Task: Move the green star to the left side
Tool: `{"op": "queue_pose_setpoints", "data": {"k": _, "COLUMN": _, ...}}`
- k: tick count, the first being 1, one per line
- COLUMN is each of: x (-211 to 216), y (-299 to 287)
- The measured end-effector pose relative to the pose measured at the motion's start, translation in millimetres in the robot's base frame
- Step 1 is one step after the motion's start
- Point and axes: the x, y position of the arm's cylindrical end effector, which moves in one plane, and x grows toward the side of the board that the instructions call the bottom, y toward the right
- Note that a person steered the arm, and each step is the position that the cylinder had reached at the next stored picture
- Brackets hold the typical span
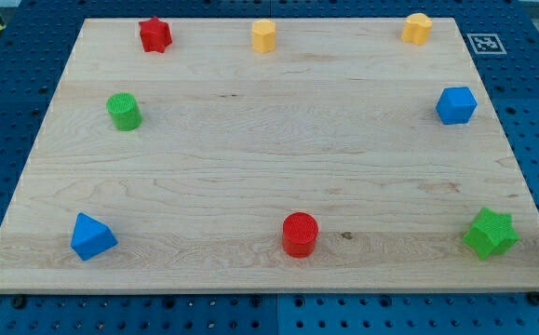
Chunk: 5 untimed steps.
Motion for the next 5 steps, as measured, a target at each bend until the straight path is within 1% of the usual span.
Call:
{"op": "queue_pose_setpoints", "data": {"k": 2, "x": 7.3, "y": -6.6}}
{"op": "queue_pose_setpoints", "data": {"k": 4, "x": -22.1, "y": -67.4}}
{"op": "queue_pose_setpoints", "data": {"k": 5, "x": -26.1, "y": -111.9}}
